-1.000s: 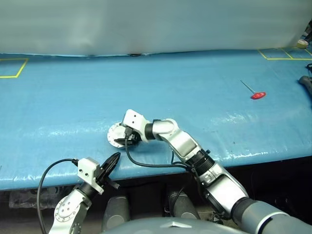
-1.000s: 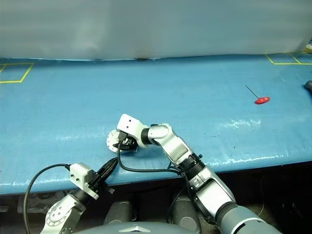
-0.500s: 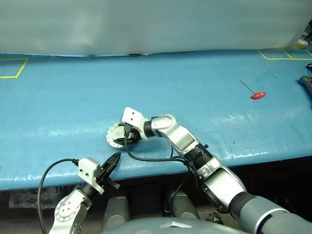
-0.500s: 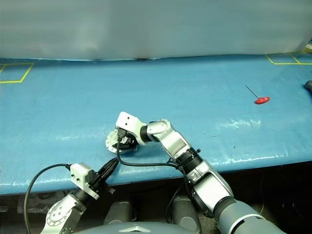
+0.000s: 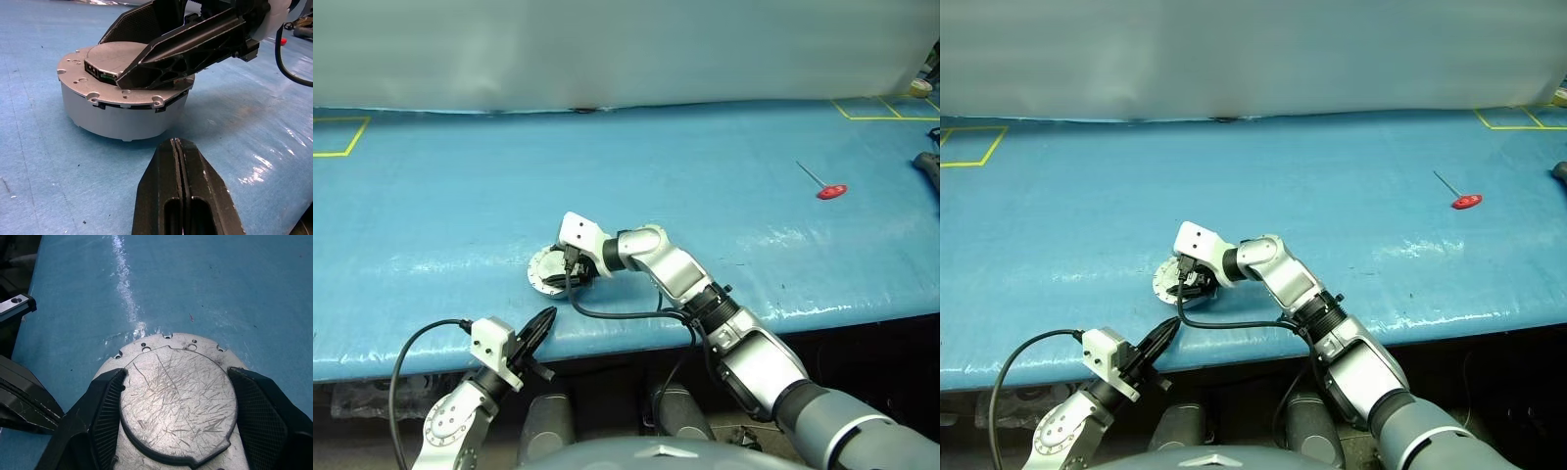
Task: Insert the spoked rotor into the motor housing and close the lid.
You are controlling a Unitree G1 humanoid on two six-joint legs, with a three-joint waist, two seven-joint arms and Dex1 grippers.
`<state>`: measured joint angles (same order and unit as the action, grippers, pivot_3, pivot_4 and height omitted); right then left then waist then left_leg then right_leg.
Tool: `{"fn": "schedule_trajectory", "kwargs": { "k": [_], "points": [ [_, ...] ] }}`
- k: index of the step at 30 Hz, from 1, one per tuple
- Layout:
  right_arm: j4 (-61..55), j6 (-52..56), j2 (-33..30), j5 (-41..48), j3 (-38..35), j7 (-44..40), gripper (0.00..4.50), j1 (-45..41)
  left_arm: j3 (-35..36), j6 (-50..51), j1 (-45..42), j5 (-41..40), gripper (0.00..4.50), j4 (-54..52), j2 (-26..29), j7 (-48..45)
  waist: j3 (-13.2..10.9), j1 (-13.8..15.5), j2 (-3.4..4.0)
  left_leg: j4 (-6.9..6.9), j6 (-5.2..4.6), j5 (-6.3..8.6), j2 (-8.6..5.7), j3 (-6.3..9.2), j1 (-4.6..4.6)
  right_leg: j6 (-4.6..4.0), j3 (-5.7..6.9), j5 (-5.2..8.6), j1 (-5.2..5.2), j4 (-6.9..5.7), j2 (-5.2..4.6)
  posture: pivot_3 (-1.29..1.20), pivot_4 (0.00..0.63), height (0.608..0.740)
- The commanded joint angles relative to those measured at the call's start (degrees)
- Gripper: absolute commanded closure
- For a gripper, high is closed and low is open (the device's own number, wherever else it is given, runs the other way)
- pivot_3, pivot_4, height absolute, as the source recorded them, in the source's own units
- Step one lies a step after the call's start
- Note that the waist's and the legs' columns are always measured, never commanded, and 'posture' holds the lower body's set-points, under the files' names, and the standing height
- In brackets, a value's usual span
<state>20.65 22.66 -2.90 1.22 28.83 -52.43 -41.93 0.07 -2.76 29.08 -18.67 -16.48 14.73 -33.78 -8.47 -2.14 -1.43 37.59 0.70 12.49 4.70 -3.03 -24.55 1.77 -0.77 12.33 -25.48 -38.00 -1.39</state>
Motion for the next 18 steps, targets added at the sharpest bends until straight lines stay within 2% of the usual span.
{"fn": "schedule_trajectory", "kwargs": {
  "k": [1,18],
  "points": [
    [-0.1,-3.3,0.3,0.8,-2.1,-0.7,1.46,-1.6,-0.2,-0.4,0.2,-0.6,4.5,-0.6,0.1,-0.2,0.0,0.0,0.0,0.0,0.0,0.0,0.0,0.0,0.0,0.0,0.0,0.0,0.0,0.0,0.0,0.0,0.15,0.74],
    [3.4,-6.6,0.1,0.5,-2.3,-2.8,1.46,-2.1,-0.5,0.0,0.4,-0.7,4.5,-1.3,0.0,0.1,0.0,0.0,0.01,0.0,0.0,0.0,0.0,0.0,0.0,0.0,0.0,0.0,0.0,0.0,0.0,0.0,0.15,0.74]
  ]
}}
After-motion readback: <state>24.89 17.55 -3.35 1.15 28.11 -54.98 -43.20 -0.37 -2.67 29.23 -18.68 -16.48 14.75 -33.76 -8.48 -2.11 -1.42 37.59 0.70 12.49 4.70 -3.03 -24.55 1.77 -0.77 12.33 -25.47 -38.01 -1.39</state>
